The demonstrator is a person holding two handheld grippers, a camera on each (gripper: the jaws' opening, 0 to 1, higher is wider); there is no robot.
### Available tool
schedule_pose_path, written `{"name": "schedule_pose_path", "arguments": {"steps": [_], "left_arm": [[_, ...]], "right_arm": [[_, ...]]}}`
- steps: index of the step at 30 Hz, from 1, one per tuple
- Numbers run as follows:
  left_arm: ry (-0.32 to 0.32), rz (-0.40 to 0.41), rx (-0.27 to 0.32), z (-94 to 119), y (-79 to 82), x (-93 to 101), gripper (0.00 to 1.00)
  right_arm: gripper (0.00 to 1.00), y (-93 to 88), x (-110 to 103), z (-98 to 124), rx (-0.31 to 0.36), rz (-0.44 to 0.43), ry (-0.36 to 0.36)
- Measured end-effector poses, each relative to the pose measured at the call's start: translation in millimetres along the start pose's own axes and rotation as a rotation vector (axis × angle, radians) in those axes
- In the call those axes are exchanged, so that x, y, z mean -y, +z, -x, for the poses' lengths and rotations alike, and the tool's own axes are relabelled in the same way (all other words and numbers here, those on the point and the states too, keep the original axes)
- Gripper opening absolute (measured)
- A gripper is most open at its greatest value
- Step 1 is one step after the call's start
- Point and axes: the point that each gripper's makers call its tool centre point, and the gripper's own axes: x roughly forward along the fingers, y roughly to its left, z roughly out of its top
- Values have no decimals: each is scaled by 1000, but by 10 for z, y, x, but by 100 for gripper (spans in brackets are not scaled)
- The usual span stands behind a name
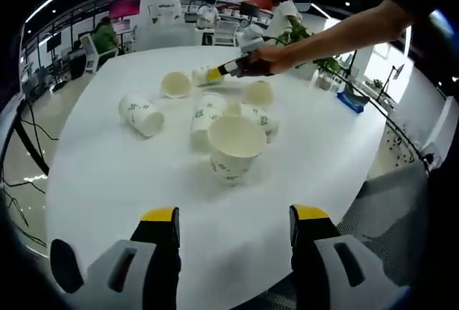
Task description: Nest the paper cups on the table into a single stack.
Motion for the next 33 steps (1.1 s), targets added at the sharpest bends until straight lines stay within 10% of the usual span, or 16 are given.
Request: {"name": "schedule_pose_path", "arguments": {"steps": [12, 20, 33], "left_arm": [[-13, 0, -14, -48, -63, 27, 61], [-32, -1, -5, -84, -55, 53, 61], [-47, 0, 30, -9, -35, 44, 61]], "right_arm": [[0, -39, -408, 96, 3, 26, 86], [0, -63, -556, 219, -68, 124, 128], [0, 418, -402, 619, -26, 179, 47]]}}
